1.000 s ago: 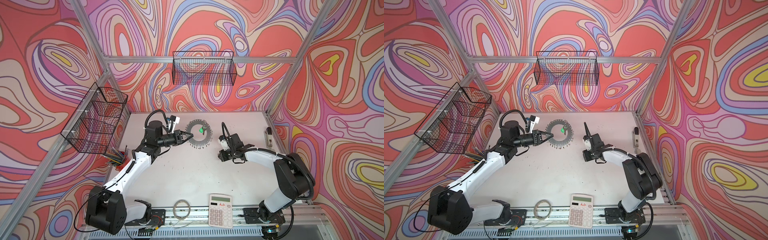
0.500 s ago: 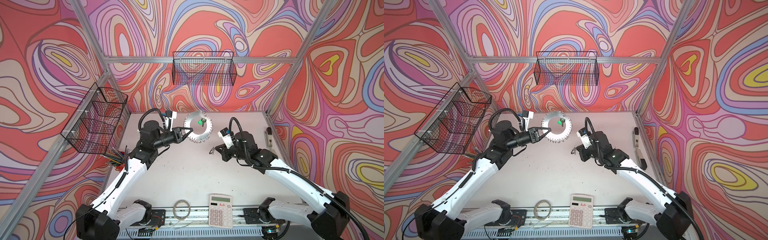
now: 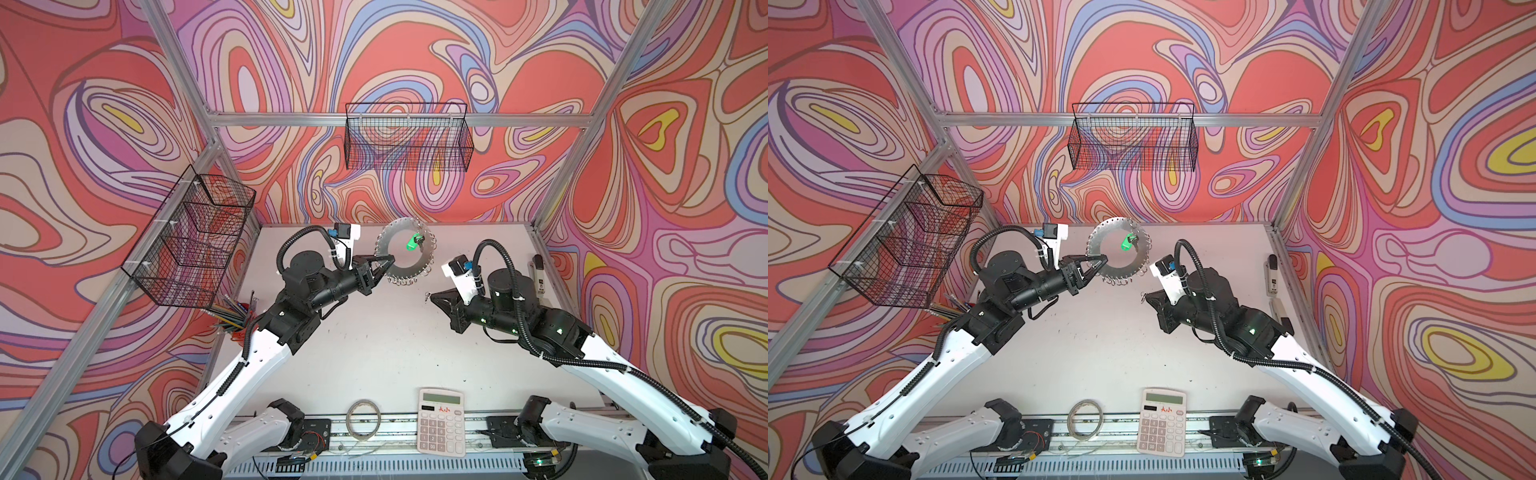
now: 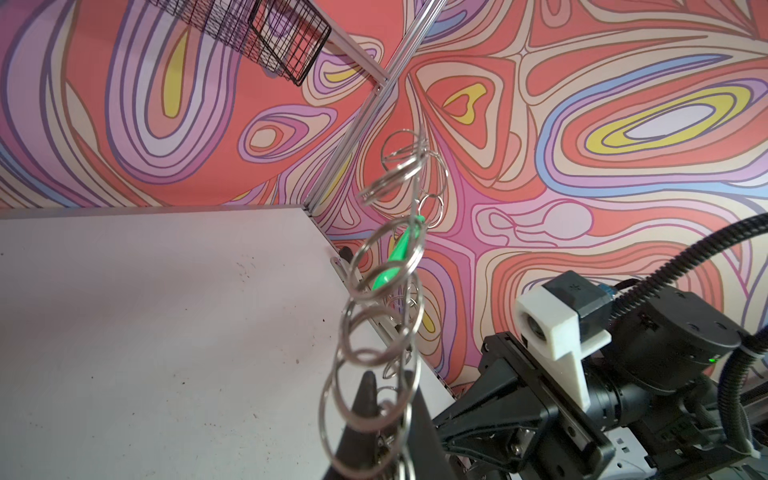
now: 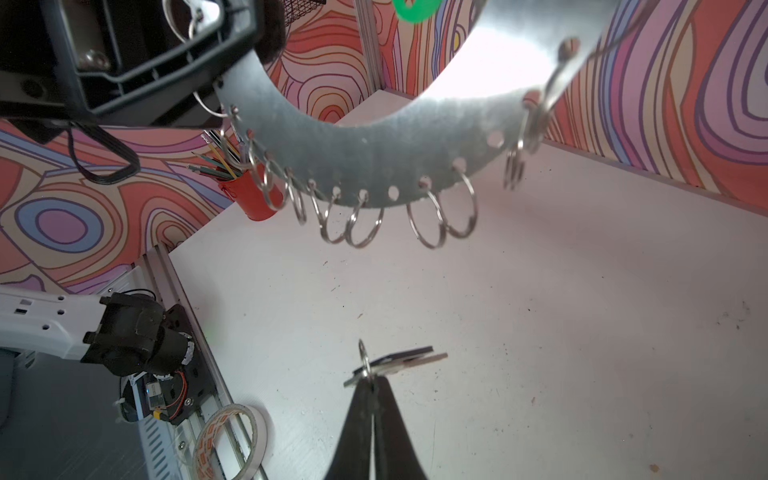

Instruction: Put the keys on the keyring

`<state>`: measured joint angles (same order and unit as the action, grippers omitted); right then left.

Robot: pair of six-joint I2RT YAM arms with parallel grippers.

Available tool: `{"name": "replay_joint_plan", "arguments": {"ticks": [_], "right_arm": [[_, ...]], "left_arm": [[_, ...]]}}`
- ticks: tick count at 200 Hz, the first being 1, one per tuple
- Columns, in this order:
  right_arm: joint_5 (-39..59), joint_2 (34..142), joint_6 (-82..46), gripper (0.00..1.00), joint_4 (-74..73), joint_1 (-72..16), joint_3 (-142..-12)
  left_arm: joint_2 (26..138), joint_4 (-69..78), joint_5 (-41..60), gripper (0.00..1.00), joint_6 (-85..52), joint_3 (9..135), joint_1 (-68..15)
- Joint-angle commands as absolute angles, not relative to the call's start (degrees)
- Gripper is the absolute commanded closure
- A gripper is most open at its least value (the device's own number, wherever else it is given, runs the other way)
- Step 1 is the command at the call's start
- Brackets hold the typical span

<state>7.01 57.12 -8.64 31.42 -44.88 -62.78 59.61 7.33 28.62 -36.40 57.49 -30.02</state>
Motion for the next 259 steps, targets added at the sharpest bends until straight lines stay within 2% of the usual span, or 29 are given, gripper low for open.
{"name": "replay_joint_plan", "arguments": {"ticks": [1,54,127,259], "right_arm": [[6.6,57.0,-9.2,1.00,32.0,-45.4,-64.0],[7.3,60.6,-9.5,1.00,29.2,-47.8,-67.4],[-1.2,65.2,-8.8,1.00,29.9,-56.4,-71.1],[-2.0,68.8,-13.0,1.00,25.7,-56.5,-72.9]], "left_arm": [[58.5,10.8,26.9,1.00,-34.6,57.4,-30.2],[58.5,8.8,23.9,1.00,-32.8,58.7,-31.5],[57.2,8.3,18.5,1.00,-29.8,58.1,-34.7],[56.4,8.6,17.2,1.00,-28.8,56.7,-35.8]]}}
